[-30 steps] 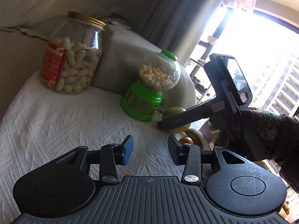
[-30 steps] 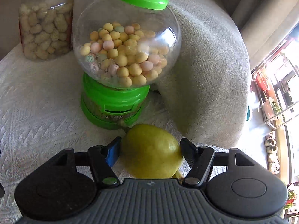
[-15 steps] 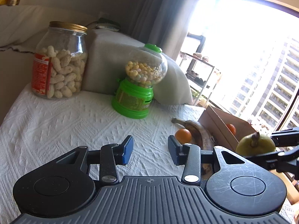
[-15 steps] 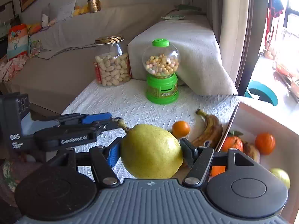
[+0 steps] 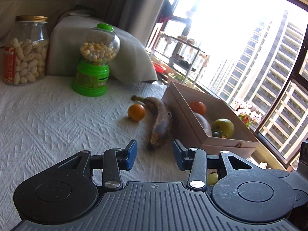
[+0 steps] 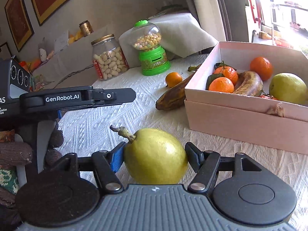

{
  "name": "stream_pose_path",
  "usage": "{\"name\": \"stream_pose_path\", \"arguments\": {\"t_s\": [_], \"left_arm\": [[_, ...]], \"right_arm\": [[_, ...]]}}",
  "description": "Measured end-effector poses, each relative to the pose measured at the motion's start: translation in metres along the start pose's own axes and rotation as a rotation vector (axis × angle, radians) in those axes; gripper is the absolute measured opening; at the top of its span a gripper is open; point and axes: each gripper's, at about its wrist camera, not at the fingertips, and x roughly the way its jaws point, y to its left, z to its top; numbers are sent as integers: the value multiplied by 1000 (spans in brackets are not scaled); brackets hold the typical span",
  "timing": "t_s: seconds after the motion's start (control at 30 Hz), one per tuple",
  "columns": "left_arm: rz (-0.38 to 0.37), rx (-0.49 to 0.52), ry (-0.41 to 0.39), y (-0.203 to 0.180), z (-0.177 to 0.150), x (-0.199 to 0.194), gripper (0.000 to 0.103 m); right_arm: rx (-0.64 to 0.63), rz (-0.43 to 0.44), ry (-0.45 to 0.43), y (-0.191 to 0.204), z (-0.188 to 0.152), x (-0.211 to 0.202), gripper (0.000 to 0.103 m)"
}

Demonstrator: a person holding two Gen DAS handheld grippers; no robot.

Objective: Organize fruits

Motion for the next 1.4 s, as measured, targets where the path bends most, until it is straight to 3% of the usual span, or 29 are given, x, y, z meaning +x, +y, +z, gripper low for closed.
{"name": "stream_pose_path", "arguments": {"t_s": [0.1,0.27,0.43,0.53,0.7,0.73,0.9,1.0,1.03,1.13,1.27,1.4], "left_arm": [[-1,16,20,-8,-3,6,45],[39,63,21,-16,3,14,45],[150,193,-5,-14,40,33,45],[159,229,29,-12,61,59,45],[232,238,97,-10,66,104,45],[266,242,98,-10,64,111,50],[222,199,78,-4,58,117,51],[222,214,107,-4,54,123,45],[218,217,114,-4,52,125,38],[209,214,103,-2,51,117,38],[192,224,51,-7,49,76,38],[150,317,112,-25,35,35,38]], "right_arm": [[-1,-45,-66,-4,-6,-17,69],[-11,-50,-98,-5,-9,-32,69],[-69,-124,-217,-4,-8,-68,75],[-73,-171,-259,-10,-10,-84,79],[-26,-244,-218,-29,-23,-81,80],[-8,-251,-202,-33,-27,-79,80],[82,-259,-165,-51,-42,-68,80],[148,-262,-133,-62,-44,-59,80],[165,-253,-129,-64,-44,-59,80],[187,-245,-128,-69,-49,-60,80],[178,-252,-125,-66,-50,-59,81],[173,-256,-121,-64,-48,-57,82]]}}
